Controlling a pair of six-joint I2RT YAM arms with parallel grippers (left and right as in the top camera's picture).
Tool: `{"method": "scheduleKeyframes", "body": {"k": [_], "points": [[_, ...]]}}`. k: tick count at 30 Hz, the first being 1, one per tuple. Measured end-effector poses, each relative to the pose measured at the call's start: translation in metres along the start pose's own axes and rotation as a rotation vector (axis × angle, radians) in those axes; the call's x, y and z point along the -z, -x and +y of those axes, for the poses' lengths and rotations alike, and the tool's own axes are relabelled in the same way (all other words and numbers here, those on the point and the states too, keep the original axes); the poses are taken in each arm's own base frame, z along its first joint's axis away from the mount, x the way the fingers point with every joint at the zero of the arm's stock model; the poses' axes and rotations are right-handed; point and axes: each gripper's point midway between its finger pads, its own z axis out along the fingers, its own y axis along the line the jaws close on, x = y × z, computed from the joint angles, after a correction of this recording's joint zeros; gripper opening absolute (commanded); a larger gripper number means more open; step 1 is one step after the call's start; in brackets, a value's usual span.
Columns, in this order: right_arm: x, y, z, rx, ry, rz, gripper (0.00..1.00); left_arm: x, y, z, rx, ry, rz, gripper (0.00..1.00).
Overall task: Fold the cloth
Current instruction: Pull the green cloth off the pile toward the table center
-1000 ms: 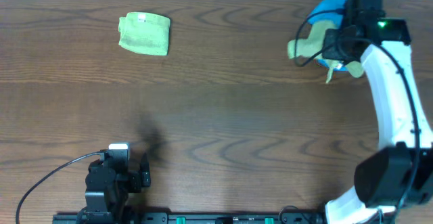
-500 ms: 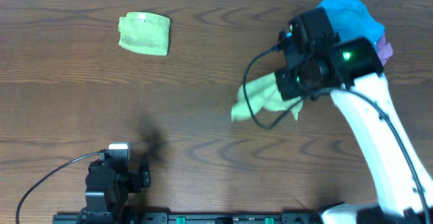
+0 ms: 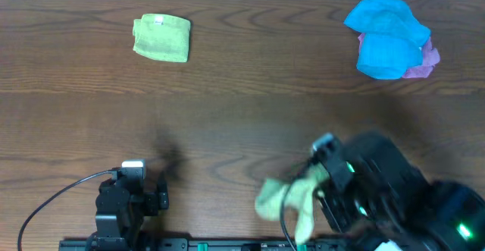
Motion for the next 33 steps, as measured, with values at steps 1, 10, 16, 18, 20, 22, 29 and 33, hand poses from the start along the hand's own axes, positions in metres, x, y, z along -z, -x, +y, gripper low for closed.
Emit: {"method": "scheduleKeyframes", "body": {"k": [1,10,16,18,20,22,29,33], "points": [[0.003,-0.003,0.004,-0.002,0.014,-0.009,0.01,0.0,0.0,0.0,0.0,0.0,0.0,0.95],[-0.015,0.028,0.005,-0.065,-0.022,-0.044,0.01,0.0,0.0,0.0,0.0,0.0,0.0,0.95],[-0.085,0.113,-0.008,-0.049,-0.136,-0.116,0.05,0.0,0.0,0.0,0.0,0.0,0.0,0.95],[-0.117,0.152,-0.02,-0.049,-0.185,-0.184,0.28,0.0,0.0,0.0,0.0,0.0,0.0,0.95],[-0.15,0.2,-0.044,-0.058,-0.253,-0.289,0.5,0.0,0.0,0.0,0.0,0.0,0.001,0.95],[-0.179,0.226,-0.078,-0.09,-0.337,-0.321,0.69,0.0,0.0,0.0,0.0,0.0,0.0,0.96],[-0.18,0.237,-0.137,-0.148,-0.499,-0.24,0.76,0.0,0.002,0.0,0.0,0.0,-0.008,0.95],[-0.149,0.236,-0.123,-0.13,-0.471,-0.224,0.75,0.0,0.002,-0.002,-0.004,-0.013,-0.009,0.95]]}}
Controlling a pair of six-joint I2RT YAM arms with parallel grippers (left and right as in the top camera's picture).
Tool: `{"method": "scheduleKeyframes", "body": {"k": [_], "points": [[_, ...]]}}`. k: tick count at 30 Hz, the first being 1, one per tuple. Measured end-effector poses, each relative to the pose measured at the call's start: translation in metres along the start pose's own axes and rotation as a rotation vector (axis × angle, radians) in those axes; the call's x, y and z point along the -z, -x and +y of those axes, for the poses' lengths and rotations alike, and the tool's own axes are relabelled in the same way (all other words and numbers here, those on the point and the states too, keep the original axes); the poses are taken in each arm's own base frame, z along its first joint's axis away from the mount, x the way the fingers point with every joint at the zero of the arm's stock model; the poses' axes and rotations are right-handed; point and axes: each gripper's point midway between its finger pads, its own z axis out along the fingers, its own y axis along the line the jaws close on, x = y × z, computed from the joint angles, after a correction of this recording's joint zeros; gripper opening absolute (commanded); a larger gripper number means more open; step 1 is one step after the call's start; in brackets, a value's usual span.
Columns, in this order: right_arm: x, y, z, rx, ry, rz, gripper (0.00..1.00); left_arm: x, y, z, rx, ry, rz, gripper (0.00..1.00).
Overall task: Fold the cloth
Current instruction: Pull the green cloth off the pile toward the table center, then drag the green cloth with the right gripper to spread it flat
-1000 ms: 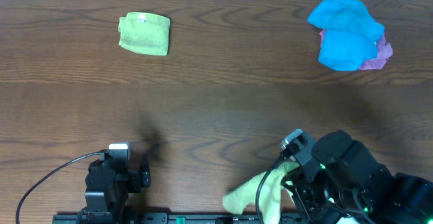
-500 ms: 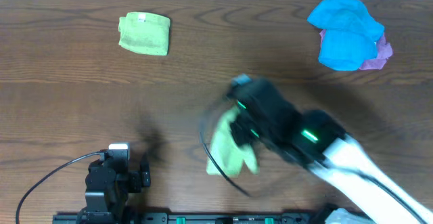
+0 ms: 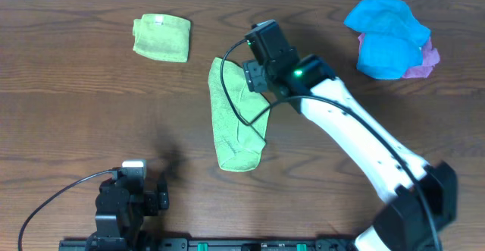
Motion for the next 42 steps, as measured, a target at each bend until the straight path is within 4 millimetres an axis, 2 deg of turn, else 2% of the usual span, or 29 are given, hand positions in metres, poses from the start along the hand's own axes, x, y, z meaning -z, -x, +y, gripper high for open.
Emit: {"method": "scheduleKeyframes", "body": {"k": [2,4,9,13,16,21,25,42], "points": [[0.011,-0.012,0.007,0.03,0.063,0.049,0.72,0.0,0.0,-0.002,-0.004,-0.014,0.0,0.95],[0.013,-0.023,0.018,0.054,0.134,0.093,0.69,0.0,0.0,-0.003,-0.007,-0.019,-0.001,0.95],[-0.012,-0.063,0.041,0.083,0.254,0.2,0.59,0.0,0.0,-0.004,-0.011,-0.022,-0.001,0.95],[-0.036,-0.095,0.058,0.085,0.34,0.29,0.58,0.0,0.0,-0.004,-0.012,-0.025,-0.001,0.95],[-0.049,-0.111,0.069,0.079,0.391,0.345,0.57,0.0,0.0,-0.004,-0.014,-0.026,-0.001,0.96],[-0.066,-0.125,0.086,0.065,0.474,0.401,0.56,0.0,0.0,-0.005,-0.015,-0.027,-0.001,0.95],[-0.074,-0.135,0.092,0.057,0.504,0.439,0.55,0.0,0.0,-0.005,-0.018,-0.029,-0.001,0.95],[-0.091,-0.145,0.113,0.077,0.545,0.448,0.49,0.0,0.0,-0.005,-0.018,-0.029,-0.001,0.95]]}}
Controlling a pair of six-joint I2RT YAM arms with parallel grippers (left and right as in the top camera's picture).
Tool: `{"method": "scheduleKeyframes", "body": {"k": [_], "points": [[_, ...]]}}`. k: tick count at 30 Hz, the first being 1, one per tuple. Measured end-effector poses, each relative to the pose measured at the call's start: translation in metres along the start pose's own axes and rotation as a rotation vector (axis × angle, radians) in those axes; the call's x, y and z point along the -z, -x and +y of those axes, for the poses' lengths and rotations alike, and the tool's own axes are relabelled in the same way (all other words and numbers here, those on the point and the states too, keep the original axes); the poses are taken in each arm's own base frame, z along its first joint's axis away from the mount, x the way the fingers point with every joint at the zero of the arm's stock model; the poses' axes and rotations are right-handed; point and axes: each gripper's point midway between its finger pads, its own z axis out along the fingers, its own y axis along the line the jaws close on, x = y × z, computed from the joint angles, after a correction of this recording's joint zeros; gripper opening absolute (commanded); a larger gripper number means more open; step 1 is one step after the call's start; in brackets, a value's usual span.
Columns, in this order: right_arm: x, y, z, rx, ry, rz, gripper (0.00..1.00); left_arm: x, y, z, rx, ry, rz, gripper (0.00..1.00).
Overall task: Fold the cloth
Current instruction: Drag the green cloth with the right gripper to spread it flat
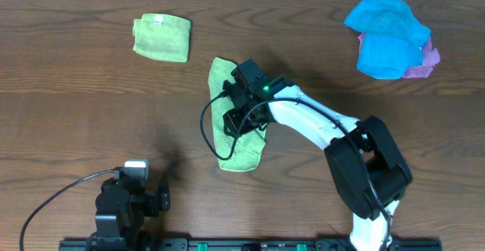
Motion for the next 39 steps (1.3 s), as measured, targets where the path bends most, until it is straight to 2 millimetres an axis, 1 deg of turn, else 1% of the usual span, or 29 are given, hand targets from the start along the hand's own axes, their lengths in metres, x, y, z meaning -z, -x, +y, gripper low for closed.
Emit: {"method": "scheduleKeyframes", "body": {"k": [2,4,7,8,11,13,15,18,20,24,26,27,28,29,30,31,34,37,39], "points": [[-0.005,-0.002,-0.002,-0.004,-0.001,0.011,0.44,0.0,0.0,0.0,0.0,0.0,0.0,0.96],[-0.009,-0.003,-0.003,-0.007,-0.002,0.017,0.36,0.0,0.0,0.0,0.0,0.0,0.0,0.95],[-0.014,-0.003,-0.005,-0.004,-0.003,0.02,0.06,0.0,0.0,0.0,0.0,0.0,0.0,0.95],[-0.014,-0.003,-0.005,-0.006,-0.002,0.019,0.01,0.0,0.0,0.0,0.0,0.0,0.0,0.95],[-0.014,-0.003,-0.003,-0.008,0.007,0.02,0.01,0.0,0.0,0.0,0.0,0.0,0.0,0.95],[-0.015,-0.004,0.002,-0.003,0.025,0.024,0.01,0.0,0.0,0.0,0.0,0.0,0.0,0.95],[-0.015,-0.004,0.008,0.006,0.046,0.023,0.01,0.0,0.0,0.0,0.0,0.0,0.0,0.96],[-0.012,-0.002,0.025,0.035,0.08,0.017,0.01,0.0,0.0,0.0,0.0,0.0,0.0,0.95],[-0.004,0.003,0.042,0.07,0.106,-0.005,0.01,0.0,0.0,0.0,0.0,0.0,0.0,0.95],[0.017,0.02,0.086,0.167,0.168,-0.085,0.01,0.0,0.0,0.0,0.0,0.0,0.0,0.95],[0.024,0.03,0.11,0.218,0.212,-0.134,0.01,0.0,0.0,0.0,0.0,0.0,0.0,0.95],[0.029,0.039,0.119,0.238,0.233,-0.173,0.01,0.0,0.0,0.0,0.0,0.0,0.0,0.95],[0.029,0.039,0.135,0.268,0.256,-0.186,0.01,0.0,0.0,0.0,0.0,0.0,0.0,0.95],[0.029,0.041,0.146,0.289,0.274,-0.207,0.01,0.0,0.0,0.0,0.0,0.0,0.0,0.95],[0.029,0.043,0.154,0.299,0.286,-0.222,0.05,0.0,0.0,0.0,0.0,0.0,0.0,0.95],[0.029,0.045,0.163,0.314,0.301,-0.24,0.27,0.0,0.0,0.0,0.0,0.0,0.0,0.95],[0.03,0.049,0.184,0.334,0.332,-0.277,0.56,0.0,0.0,0.0,0.0,0.0,0.0,0.95],[0.027,0.045,0.191,0.335,0.325,-0.275,0.7,0.0,0.0,0.0,0.0,0.0,0.0,0.95],[0.025,0.044,0.191,0.333,0.309,-0.275,0.72,0.0,0.0,0.0,0.0,0.0,0.0,0.95]]}}
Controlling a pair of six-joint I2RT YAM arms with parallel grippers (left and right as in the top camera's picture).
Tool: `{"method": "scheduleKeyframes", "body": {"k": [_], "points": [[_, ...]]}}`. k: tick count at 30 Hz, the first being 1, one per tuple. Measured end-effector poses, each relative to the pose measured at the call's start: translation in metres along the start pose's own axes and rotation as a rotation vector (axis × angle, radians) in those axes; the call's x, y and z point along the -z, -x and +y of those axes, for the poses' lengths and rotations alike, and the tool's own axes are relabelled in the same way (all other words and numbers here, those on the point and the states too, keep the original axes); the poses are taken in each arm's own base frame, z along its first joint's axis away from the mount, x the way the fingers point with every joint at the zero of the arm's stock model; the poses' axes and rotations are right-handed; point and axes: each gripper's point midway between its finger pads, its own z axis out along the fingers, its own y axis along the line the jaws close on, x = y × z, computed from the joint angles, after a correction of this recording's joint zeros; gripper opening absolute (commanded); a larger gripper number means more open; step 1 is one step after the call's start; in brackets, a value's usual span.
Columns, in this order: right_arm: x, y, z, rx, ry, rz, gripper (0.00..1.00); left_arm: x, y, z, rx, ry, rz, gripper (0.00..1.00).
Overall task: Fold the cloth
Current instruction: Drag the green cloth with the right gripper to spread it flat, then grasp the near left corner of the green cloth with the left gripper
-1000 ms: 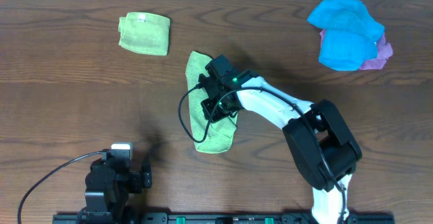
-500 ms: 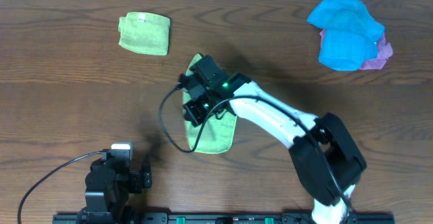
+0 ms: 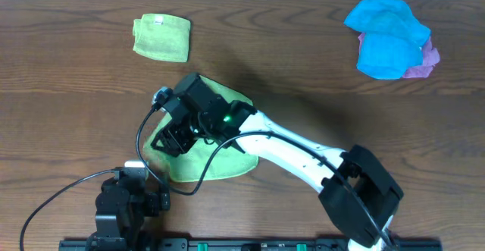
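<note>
A light green cloth (image 3: 227,164) lies spread wide on the brown table, left of centre. My right arm reaches across it from the lower right. Its gripper (image 3: 168,139) sits low over the cloth's left part, apparently shut on the fabric there, though the wrist hides the exact grip. My left gripper (image 3: 161,199) rests at the table's near edge, just below the cloth's left corner, with its fingers together and nothing in them.
A folded green cloth (image 3: 161,38) lies at the far left. A crumpled blue cloth (image 3: 386,35) sits on a pink one (image 3: 426,63) at the far right. A black cable (image 3: 45,205) loops beside the left arm's base.
My right gripper has moved left and nearer, from the middle of the narrow cloth to its left side. The cloth has changed from a narrow strip into a wide sheet.
The right gripper first held a bunched green cloth at the near edge. Then the cloth hung as a long strip from the gripper at mid-table. Then the gripper was low on the strip. Now the cloth lies spread wide, and the left arm has stayed still.
</note>
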Motion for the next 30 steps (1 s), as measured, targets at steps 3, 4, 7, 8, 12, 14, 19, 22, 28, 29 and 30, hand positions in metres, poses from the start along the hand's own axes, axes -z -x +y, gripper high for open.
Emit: {"method": "scheduleKeyframes", "body": {"k": [3,4,7,8,12,14,19,22,28,29,30], "points": [[0.001,-0.003,-0.01,-0.019,-0.044,0.011,0.74,0.0,0.0,0.0,0.0,0.0,0.0,0.95],[0.002,-0.005,-0.014,-0.026,-0.057,0.018,0.75,0.0,0.0,0.0,0.0,0.0,0.0,0.95],[0.011,-0.011,-0.04,-0.073,-0.148,0.037,0.75,0.0,0.0,-0.001,0.015,-0.003,0.0,0.95],[0.015,-0.013,-0.05,-0.092,-0.178,0.047,0.75,0.0,0.0,-0.001,0.025,-0.004,0.0,0.95],[0.048,-0.016,-0.089,-0.179,-0.283,0.057,0.71,0.001,0.001,-0.006,0.05,-0.033,-0.001,0.95],[0.072,-0.017,-0.105,-0.227,-0.326,0.052,0.66,0.004,0.002,-0.008,0.055,-0.045,0.007,0.96],[0.119,-0.028,-0.126,-0.329,-0.387,0.075,0.63,0.02,0.035,-0.013,0.084,-0.076,-0.009,0.95],[0.132,-0.041,-0.124,-0.364,-0.398,0.114,0.63,0.016,0.038,-0.018,0.11,-0.105,0.077,0.95],[0.144,-0.051,-0.114,-0.369,-0.396,0.122,0.63,-0.004,0.042,-0.032,0.16,-0.17,0.345,0.95],[0.146,-0.055,-0.112,-0.37,-0.394,0.123,0.63,-0.006,0.046,-0.034,0.165,-0.181,0.367,0.95],[0.148,-0.059,-0.111,-0.372,-0.394,0.124,0.63,-0.008,0.051,-0.036,0.169,-0.192,0.385,0.95]]}}
